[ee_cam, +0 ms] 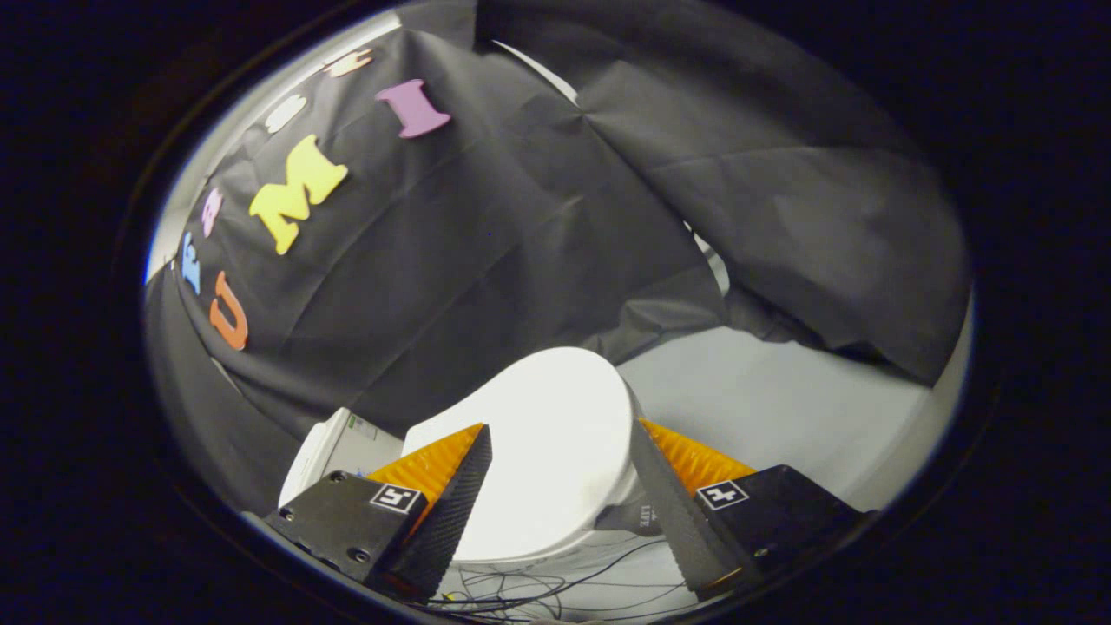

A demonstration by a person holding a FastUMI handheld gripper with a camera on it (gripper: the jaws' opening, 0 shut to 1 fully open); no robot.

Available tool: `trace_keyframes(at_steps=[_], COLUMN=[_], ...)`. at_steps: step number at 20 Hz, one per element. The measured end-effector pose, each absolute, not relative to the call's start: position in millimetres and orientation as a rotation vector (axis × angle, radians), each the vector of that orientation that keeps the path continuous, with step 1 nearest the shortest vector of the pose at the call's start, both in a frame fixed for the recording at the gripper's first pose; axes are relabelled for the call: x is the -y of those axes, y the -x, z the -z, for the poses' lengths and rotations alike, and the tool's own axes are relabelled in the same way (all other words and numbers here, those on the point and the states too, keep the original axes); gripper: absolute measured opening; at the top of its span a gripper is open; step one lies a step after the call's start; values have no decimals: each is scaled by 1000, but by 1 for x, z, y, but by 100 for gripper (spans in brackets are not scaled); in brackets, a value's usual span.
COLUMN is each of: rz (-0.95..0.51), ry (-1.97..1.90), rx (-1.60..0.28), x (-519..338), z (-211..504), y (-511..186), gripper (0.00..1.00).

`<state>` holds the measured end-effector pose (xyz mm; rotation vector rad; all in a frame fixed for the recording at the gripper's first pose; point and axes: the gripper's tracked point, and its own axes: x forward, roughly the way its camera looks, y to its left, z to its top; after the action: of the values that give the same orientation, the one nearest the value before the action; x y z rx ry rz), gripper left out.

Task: Open the toilet lid.

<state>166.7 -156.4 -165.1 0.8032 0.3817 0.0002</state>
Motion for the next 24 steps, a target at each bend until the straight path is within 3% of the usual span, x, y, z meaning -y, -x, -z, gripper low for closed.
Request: trace_keyframes(at_steps=[8, 15, 20, 24], rz=[17, -22, -75, -99], ry=[-991, -1135, -1216, -1251], rx=[-539, -589, -600, -583], x=[164, 160, 151, 147], z=[237, 258, 259, 258], y=[-160, -152, -151, -154], gripper=[96, 80, 59, 31])
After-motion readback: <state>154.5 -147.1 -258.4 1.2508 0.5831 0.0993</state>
